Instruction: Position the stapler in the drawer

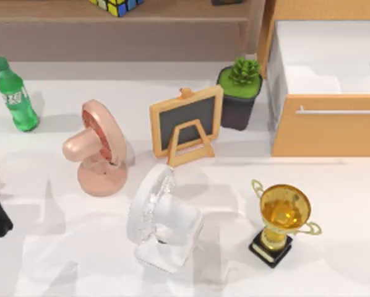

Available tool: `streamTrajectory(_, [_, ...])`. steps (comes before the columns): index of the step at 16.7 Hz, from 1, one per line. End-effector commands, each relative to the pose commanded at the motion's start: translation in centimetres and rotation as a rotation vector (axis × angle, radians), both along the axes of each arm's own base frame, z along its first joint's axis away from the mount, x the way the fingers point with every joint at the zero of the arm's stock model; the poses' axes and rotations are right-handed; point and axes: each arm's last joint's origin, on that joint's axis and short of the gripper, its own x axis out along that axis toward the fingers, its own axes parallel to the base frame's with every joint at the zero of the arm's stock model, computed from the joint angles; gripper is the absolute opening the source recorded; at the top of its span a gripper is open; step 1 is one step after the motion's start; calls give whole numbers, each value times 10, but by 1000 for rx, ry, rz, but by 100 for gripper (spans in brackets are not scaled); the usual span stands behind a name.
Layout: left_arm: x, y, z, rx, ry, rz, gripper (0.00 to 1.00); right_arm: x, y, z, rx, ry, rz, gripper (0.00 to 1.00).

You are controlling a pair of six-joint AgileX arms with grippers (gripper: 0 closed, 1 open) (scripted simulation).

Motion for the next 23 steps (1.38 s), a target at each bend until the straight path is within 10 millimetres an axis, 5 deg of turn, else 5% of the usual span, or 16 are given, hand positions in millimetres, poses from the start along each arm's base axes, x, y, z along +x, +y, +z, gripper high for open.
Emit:
streamTrajectory(4, [0, 0, 0, 0, 0, 0, 100, 0, 0, 20, 0, 0, 0, 0])
streamTrajectory(10, [0, 0, 0, 0, 0, 0, 100, 1, -1, 23, -11, 1, -11, 0])
streamTrajectory(13, [0, 0, 0, 0, 0, 0, 100, 14, -12, 49, -120, -20, -81, 0])
streamTrajectory(18, [0, 0, 0, 0, 0, 0, 100, 89, -2, 105, -285, -160, -193, 0])
streamTrajectory(23, [0, 0, 0, 0, 0, 0, 100, 200, 77, 144, -243, -375, -261, 0])
